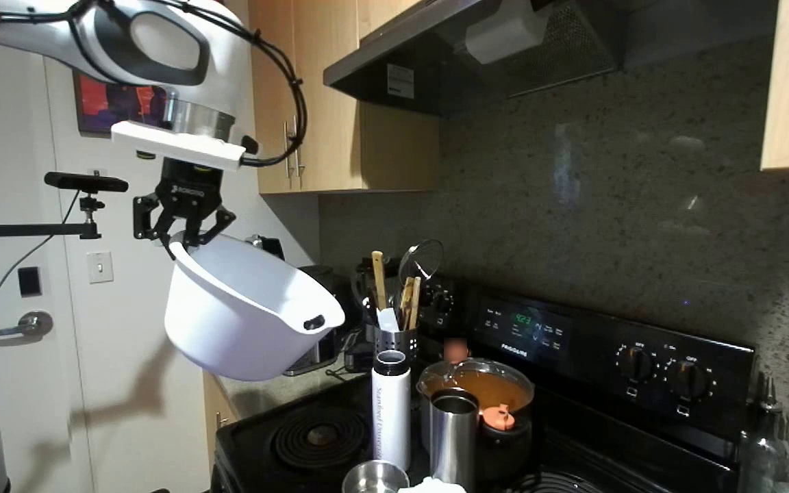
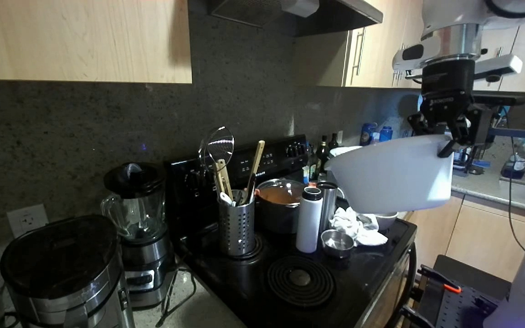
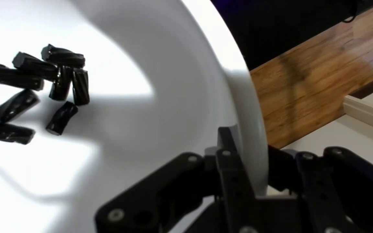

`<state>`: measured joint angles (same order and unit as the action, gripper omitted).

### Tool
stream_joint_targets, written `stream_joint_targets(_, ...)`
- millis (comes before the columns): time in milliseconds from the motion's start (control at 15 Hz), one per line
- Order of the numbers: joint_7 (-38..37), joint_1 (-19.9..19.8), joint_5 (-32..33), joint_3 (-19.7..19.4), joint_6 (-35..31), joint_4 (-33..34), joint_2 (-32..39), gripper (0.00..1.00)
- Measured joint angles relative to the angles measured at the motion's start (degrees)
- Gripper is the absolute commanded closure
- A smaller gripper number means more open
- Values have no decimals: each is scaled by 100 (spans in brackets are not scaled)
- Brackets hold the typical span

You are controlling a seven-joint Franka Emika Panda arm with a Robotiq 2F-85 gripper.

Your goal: Pick up the white dish from the stove, pour some some of its contents in the bowl and put the back on the stove.

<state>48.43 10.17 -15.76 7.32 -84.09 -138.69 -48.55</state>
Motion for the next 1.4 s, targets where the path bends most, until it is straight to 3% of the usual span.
stream_joint_targets(333, -650, 753, -118, 514, -1500, -855, -214, 98)
stream_joint_targets(667, -1078, 1253, -93, 739, -2943, -1584, 40, 98)
stream_joint_targets(1067, -1515, 1716, 86, 758, -4430, -2136, 580, 98)
stream_joint_targets(1400, -2042, 1876, 712, 903, -5527, -2147, 1305, 98)
